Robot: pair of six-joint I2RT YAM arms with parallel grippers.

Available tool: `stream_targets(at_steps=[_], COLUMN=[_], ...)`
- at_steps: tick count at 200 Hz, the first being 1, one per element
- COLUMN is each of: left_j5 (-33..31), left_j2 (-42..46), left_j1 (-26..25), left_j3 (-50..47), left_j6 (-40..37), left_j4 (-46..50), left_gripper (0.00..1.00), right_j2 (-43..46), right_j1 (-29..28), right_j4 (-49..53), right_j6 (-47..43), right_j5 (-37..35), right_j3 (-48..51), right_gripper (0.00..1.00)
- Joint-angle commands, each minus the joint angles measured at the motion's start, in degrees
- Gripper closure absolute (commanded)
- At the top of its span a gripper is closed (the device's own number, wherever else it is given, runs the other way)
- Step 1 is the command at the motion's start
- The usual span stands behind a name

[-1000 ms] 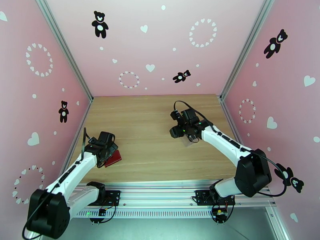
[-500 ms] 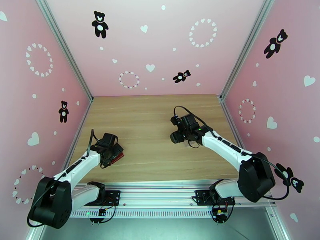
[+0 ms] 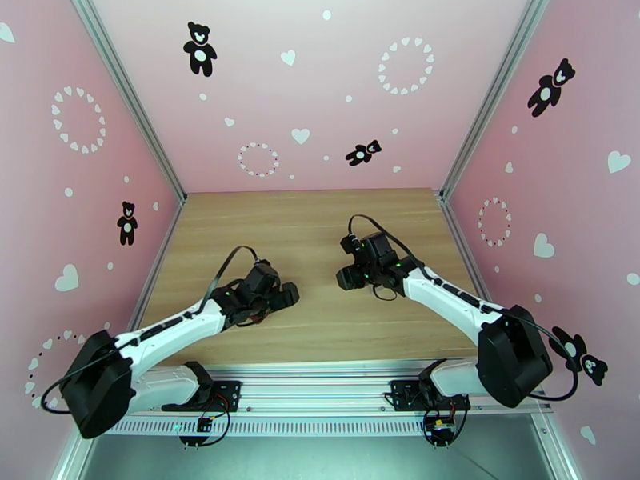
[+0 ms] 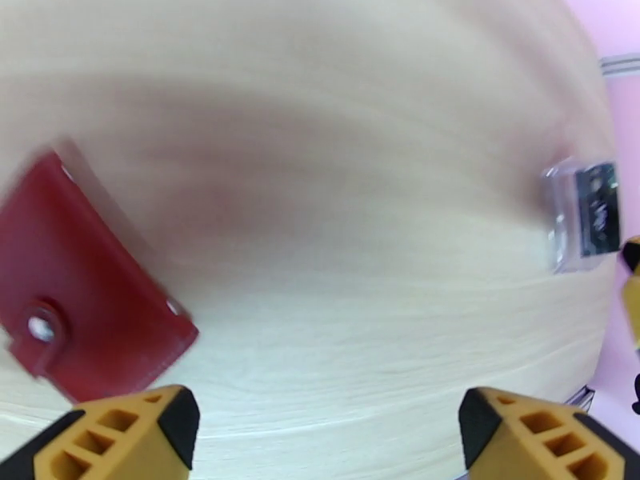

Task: Put the credit cards into the card holder

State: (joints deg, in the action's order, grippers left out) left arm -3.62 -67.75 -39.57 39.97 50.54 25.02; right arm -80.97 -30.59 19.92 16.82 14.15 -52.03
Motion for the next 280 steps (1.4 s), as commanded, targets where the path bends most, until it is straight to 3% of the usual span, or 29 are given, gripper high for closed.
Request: stream_targets(at_steps=[1,16,41,69,94,137,192,227,280], left_j5=[-4.55,-5.57,-13.89,-7.11,-3.06,-1.04,6.16,10.64,9.18], left_j2=[2.60,2.53,2.17,1.25,-1.25,-4.51,-6.80,-8.83,-15.98], left_j1=[4.66,7.38,10.55,16.70,18.02,18.03,17.95,14.79,0.58], left_j3=[-0.28,-1.02,-1.89,-5.86,-7.52,-8.13,-11.11,-12.42,-7.68], left_j6=[-1.16,-0.63,2.32,1.84,1.49,1.10,0.90,1.69,8.26], left_j4=[8.07,10.48,16.07,10.40,5.82,2.86,-5.68,-13.95,-20.54], left_gripper=[0.08,0.09,0.09,0.10,0.20,0.48,0.66,0.71,0.73], right_j2=[-2.95,-5.29,-10.93,-18.71,-26.14,-35.27,-38.04,-32.92,-15.81], right_j1=[-2.46,-4.54,-8.83,-14.22,-16.83,-19.75,-20.52,-20.15,-15.27], right_j4=[-1.37,-2.71,-5.72,-6.29,-8.26,-11.48,-14.23,-14.84,-11.50], right_j6=[3.14,4.83,7.81,9.47,13.34,18.56,22.11,21.38,19.74], right_j5=[1.55,1.71,4.33,3.16,4.31,8.10,10.55,7.09,-2.75], right_j3=[-1.24,-2.07,-4.61,-10.48,-15.70,-23.13,-23.83,-17.79,-2.10], right_gripper=[0.44,0.44,0.45,0.45,0.46,0.48,0.51,0.52,0.51])
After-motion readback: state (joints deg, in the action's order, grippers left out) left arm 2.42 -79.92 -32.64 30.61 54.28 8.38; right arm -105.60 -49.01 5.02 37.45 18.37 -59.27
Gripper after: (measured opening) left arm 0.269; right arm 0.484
